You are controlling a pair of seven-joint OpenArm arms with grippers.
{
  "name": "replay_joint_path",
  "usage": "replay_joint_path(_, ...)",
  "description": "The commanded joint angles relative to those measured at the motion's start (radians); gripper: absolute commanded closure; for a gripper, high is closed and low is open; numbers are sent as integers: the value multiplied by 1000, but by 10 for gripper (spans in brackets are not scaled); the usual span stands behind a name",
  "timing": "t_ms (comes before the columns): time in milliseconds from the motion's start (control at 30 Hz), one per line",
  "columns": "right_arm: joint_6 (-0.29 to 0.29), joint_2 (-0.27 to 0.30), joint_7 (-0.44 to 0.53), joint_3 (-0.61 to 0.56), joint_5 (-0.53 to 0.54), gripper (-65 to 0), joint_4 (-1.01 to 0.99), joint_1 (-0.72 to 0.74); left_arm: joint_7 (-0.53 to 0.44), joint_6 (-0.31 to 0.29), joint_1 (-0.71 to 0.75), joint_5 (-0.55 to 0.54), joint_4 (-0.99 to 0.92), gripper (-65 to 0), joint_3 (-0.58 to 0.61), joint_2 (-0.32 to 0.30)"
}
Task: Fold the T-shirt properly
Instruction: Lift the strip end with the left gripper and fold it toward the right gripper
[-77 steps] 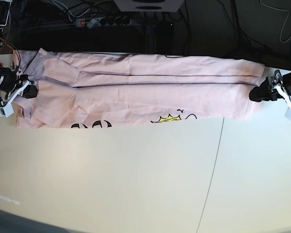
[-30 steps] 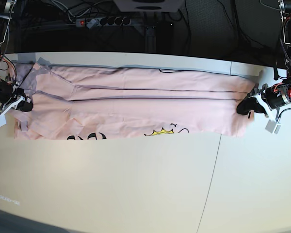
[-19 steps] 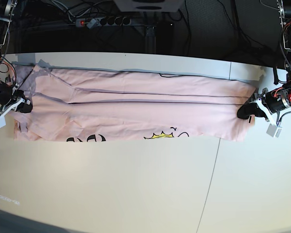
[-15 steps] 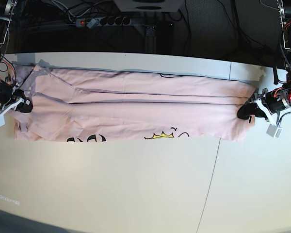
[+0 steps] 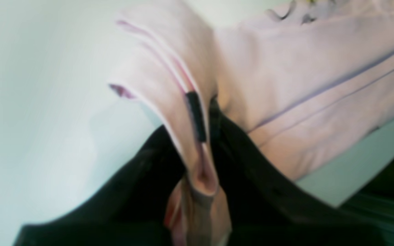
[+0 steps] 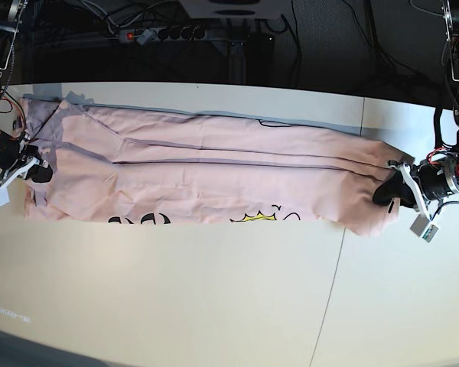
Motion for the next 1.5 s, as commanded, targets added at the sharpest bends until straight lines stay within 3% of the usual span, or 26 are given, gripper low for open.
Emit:
replay_joint_path(0,67,25,15,10,15,0,15,15,3,3,-10,-51,47,0,-8,-10)
replay_joint_path(133,67,25,15,10,15,0,15,15,54,3,32,-97,166,0,-4,55)
replay_joint_path(267,67,25,11,10,15,0,15,15,53,3,64,-48,263,0,53,150)
replay_joint_path(367,67,25,11,10,14,0,15,15,19,6,61,69,309,0,141,205)
replay_joint_path(567,67,25,11,10,15,0,15,15,-31,109,35,288,325,0,287,330)
replay_joint_path(733,67,25,11,10,12,0,15,13,-70,195,28,447,324,0,341,463)
replay_joint_path(967,67,25,11,10,12,0,15,13,-93,208,25,595,295,0,380,631)
replay_joint_path(1200,67,25,7,10,12,0,15,13,-104,208,-11,649,231,0,438,696)
replay_joint_path(1433,67,25,-7,10,16,0,15,13,-131,207,-58,663,146,0,459,722)
replay_joint_path(1467,67,25,-7,10,15,0,15,13,-130,207,-58,663,140,-28,459,725)
